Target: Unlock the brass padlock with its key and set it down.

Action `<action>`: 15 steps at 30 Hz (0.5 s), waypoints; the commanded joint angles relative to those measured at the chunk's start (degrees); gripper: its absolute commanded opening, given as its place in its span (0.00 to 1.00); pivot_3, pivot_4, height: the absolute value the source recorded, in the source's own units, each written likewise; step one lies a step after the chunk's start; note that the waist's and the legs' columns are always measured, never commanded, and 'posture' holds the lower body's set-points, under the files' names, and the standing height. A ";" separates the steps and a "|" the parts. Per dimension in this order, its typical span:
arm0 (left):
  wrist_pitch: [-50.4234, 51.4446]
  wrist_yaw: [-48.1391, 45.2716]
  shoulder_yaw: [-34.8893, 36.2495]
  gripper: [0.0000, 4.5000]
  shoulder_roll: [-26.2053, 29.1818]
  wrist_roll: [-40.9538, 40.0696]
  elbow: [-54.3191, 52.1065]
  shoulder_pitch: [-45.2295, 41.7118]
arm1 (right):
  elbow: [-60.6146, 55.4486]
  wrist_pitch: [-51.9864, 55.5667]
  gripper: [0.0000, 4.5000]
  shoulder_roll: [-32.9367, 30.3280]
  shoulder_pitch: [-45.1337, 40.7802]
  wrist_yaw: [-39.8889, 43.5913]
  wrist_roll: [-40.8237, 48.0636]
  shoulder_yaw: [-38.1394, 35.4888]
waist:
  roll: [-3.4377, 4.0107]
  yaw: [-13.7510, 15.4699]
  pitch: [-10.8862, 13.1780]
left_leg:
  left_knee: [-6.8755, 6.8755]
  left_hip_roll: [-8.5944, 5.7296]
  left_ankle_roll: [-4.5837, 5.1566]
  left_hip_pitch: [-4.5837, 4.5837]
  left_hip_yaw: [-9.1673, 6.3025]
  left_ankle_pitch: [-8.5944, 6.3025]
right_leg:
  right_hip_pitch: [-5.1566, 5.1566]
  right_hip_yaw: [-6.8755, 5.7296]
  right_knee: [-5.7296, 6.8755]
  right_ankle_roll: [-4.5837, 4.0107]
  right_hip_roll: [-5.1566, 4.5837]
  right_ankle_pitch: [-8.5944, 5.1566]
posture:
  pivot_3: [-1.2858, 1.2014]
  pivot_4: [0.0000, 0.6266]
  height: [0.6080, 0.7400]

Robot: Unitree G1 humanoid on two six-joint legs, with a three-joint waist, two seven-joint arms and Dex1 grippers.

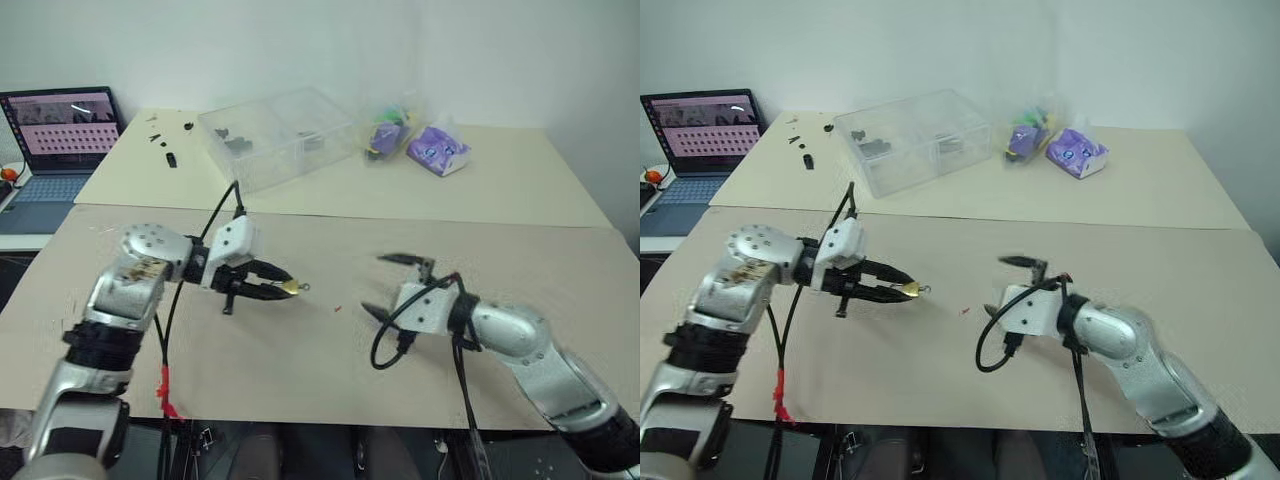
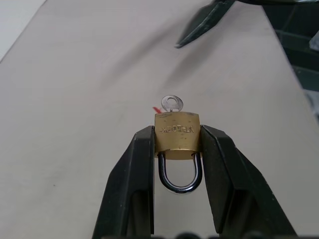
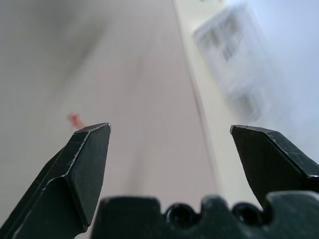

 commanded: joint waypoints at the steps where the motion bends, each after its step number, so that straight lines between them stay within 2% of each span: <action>1: 5.35 2.26 2.23 0.19 0.66 -4.55 -3.41 -0.28 | 4.72 -17.46 1.00 1.57 -1.00 -7.60 -10.97 3.15 | -0.01 0.12 0.00 | 0.00 -0.01 0.00 0.03 0.02 0.00 | 0.00 0.01 0.04 -0.01 -0.01 -0.03 | 0.52 0.24 0.90; 6: 5.91 4.20 1.10 0.19 0.31 -5.77 -4.41 -0.22 | 11.76 -28.34 1.00 5.57 -4.46 -13.61 -18.24 3.82 | -0.06 -0.33 0.03 | 0.02 -0.05 -0.03 0.03 0.09 0.03 | -0.04 0.12 0.23 -0.02 -0.01 -0.04 | 0.52 0.24 0.90; 15: 5.32 5.05 0.01 0.19 0.56 -6.94 -4.42 -0.87 | 17.89 -32.78 1.00 9.06 -9.39 -17.49 -24.64 2.57 | -0.08 -0.38 0.03 | 0.02 -0.01 -0.07 0.18 0.05 0.09 | -0.06 0.14 0.61 -0.22 0.07 -0.16 | 0.52 0.24 0.90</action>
